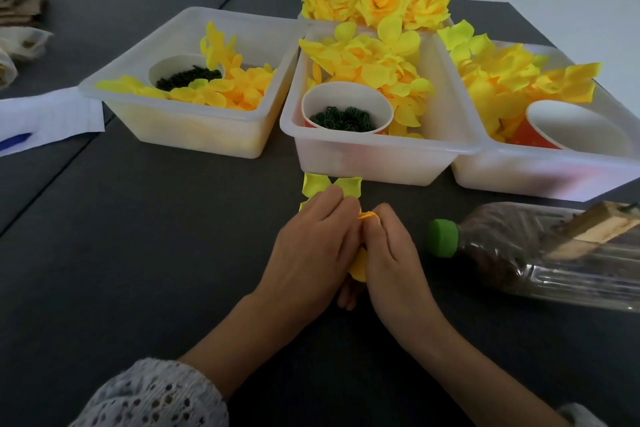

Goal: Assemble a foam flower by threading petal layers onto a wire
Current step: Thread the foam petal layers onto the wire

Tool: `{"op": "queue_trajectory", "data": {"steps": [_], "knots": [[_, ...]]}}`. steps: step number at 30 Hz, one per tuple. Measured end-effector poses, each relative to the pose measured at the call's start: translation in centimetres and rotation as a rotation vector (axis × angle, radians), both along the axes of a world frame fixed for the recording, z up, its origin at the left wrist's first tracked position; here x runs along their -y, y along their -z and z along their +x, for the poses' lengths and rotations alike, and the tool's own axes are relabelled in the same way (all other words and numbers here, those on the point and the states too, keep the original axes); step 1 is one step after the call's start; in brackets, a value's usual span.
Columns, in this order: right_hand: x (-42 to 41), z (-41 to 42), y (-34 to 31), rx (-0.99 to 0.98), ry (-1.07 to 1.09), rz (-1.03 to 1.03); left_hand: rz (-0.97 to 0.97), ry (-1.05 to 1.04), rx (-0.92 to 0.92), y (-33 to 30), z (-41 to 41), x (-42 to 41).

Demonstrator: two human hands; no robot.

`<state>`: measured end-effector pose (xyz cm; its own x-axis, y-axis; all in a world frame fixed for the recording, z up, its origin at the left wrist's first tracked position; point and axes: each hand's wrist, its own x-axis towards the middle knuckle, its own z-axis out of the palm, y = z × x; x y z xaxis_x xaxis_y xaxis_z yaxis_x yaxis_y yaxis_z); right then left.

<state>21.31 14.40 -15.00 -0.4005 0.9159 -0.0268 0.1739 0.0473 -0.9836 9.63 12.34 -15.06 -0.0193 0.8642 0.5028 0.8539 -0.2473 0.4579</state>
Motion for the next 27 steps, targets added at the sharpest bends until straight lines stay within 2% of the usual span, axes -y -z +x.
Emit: {"op": "queue_trajectory", "data": {"steps": [5,9,16,22,24,27], "knots": [[0.2,0.1,-0.2,-0.016,0.033,0.053,0.021,0.017,0.055,-0.2,-0.1,0.1],[-0.2,0.3,-0.1,-0.044,0.089,-0.102,0.07,0.083,0.12,-0.3,-0.1,0.4],[-1.7,0.9,-0.8,-0.063,-0.085,-0.271,-0.002,0.038,0.146,0.0,-1.1,0.2],[-0.7,0.6,-0.3,0.095,0.047,0.088,-0.024,-0.034,0.071,-0.5,-1.1,0.3],[-0.8,0.6,-0.3,0.089,0.084,0.117,0.006,-0.09,0.009,-0.7,-0.8,0.6],[-0.9,0.5,-0.3,0.045,0.11,0.062,0.005,-0.078,0.058,-0.9,-0.2,1.1]]}}
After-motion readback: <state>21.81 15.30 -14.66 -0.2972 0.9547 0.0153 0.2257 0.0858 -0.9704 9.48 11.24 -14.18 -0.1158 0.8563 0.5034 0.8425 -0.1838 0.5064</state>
